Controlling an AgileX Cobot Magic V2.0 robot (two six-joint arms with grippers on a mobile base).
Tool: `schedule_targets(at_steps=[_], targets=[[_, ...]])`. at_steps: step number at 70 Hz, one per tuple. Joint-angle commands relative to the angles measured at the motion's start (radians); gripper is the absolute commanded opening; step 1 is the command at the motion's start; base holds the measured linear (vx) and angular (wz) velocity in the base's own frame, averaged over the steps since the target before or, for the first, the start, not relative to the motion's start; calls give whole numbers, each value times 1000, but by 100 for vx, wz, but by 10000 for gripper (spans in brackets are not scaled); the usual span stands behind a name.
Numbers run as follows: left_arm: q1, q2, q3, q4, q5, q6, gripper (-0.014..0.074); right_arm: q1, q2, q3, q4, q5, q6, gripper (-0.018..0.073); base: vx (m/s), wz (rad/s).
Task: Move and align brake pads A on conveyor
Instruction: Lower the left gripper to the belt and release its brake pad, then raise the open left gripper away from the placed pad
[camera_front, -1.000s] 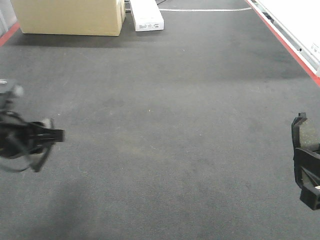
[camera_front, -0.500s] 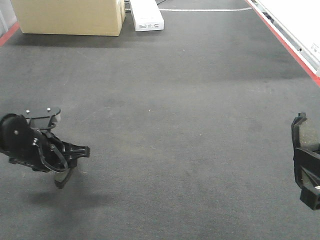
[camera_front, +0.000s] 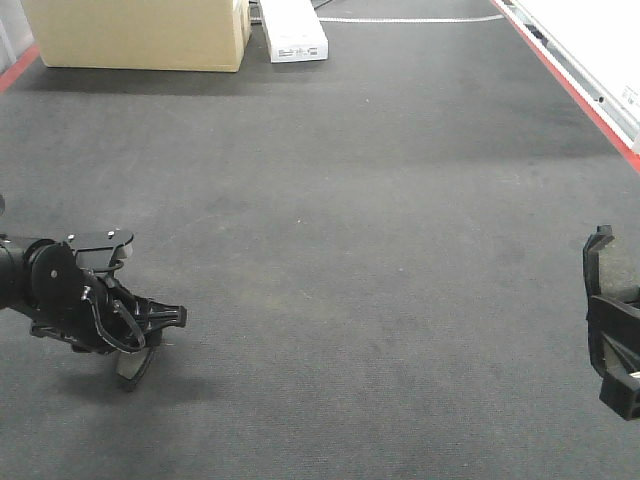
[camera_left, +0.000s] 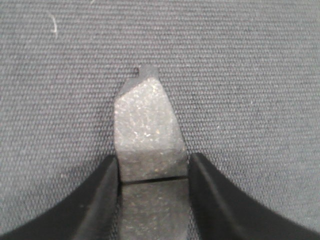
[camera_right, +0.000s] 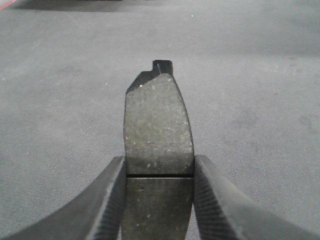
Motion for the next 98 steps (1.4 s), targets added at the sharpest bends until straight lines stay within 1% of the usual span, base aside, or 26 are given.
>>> schedule_targets(at_steps=[1, 6, 11, 18, 26, 33, 39, 49, 55, 62, 73, 79, 98], targets=[[-5, -38, -27, -11, -38, 9, 494, -4, 2, -31, 0, -90, -7, -6, 0, 0], [-5, -48, -27, -4, -54, 9, 571, -4, 2, -31, 0, -90, -7, -6, 0, 0], [-5, -76, -27, 15, -59, 9, 622, -4, 2, -31, 0, -90, -7, -6, 0, 0], [-5, -151, -26, 25, -52, 9, 636, -4, 2, -31, 0, -90, -7, -6, 0, 0], [-5, -276, 4, 26, -54, 10, 609, -4, 2, -31, 0, -90, -7, -6, 0, 0], [-5, -401, 58, 24, -65, 26, 549, -4, 2, -31, 0, -90, -7, -6, 0, 0], [-5, -526, 104, 25, -56, 37, 465, -4, 2, -31, 0, -90, -7, -6, 0, 0], [-5, -719, 165, 24, -26, 60, 269, -4, 2, -31, 0, -90, -7, -6, 0, 0], [-5, -807, 198, 24, -20, 60, 128, -4, 2, -31, 0, -90, -7, -6, 0, 0], [-5, -889, 233, 24, -19, 60, -6, -4, 2, -31, 0, -90, -7, -6, 0, 0], [-5, -947, 259, 23, 11, 60, -8, -4, 2, -31, 0, -90, -7, -6, 0, 0], [-5, -947, 257, 22, 27, 60, -8, -4, 2, -31, 0, -90, -7, -6, 0, 0], [-5, -945, 257, 22, 24, 60, -8, -4, 2, -31, 0, -90, -7, -6, 0, 0]])
